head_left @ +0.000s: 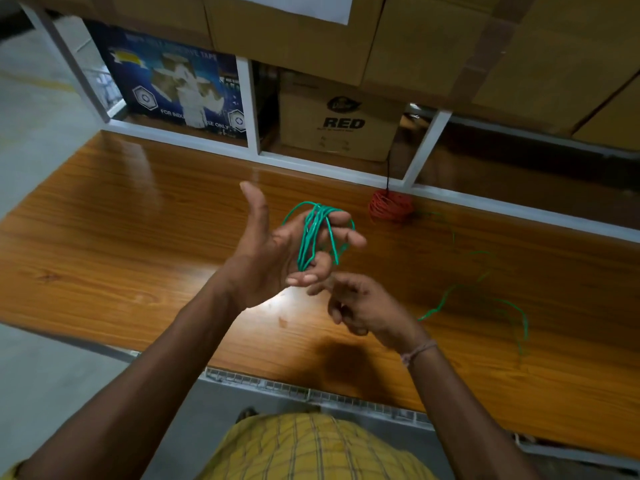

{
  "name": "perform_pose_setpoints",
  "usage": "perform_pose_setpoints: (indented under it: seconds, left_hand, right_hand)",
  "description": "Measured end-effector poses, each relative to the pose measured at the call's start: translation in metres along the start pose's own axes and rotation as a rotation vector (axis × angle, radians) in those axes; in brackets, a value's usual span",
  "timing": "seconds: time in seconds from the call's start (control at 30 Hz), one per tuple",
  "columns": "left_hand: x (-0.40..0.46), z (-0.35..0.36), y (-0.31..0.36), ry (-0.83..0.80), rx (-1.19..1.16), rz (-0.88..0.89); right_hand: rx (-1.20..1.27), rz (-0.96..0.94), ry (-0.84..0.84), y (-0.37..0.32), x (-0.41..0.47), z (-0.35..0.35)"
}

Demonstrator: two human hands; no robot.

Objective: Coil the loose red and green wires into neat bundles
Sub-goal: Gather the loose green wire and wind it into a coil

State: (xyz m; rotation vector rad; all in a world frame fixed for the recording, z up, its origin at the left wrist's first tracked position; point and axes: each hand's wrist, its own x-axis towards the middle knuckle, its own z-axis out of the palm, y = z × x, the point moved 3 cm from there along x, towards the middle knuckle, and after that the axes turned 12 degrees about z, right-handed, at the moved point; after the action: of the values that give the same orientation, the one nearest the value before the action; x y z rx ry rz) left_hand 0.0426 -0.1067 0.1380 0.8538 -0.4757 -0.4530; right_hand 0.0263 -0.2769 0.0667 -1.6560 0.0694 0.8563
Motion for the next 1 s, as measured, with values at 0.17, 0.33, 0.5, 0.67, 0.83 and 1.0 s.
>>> perform_pose_setpoints:
  seconds: [0.17, 0.33, 0.5, 0.67, 0.83, 1.0]
  left_hand:
    - [0.016, -0.009, -0.012, 0.267, 0.11, 0.012]
    - [0.016, -0.025, -0.038, 0.303, 0.664, -0.085]
    - [-0.002, -0.03, -0.055, 0.12, 1.047, -0.23]
    - [-0.011, -0.015, -0.052, 0.04, 1.046, -0.297]
    - [-0.018, -0.008, -0.054, -0.007, 0.772, -0.352]
    - [-0.017, 0.01, -0.05, -0.119, 0.497, -0.281]
  right_hand:
    - [-0.249, 0.09, -0.13, 0.002, -0.026, 0.023]
    - [-0.475, 0.14, -0.291, -0.021, -0.063, 0.019]
    - [-0.472, 0.033, -0.229, -0.053, -0.086, -0.014]
    - [-0.517, -0.197, -0.05, -0.077, -0.091, -0.05]
    - [-0.502, -0.35, 0.13, -0.066, -0.064, -0.072]
    - [-0.399, -0.387, 0.321, -0.047, -0.032, -0.09]
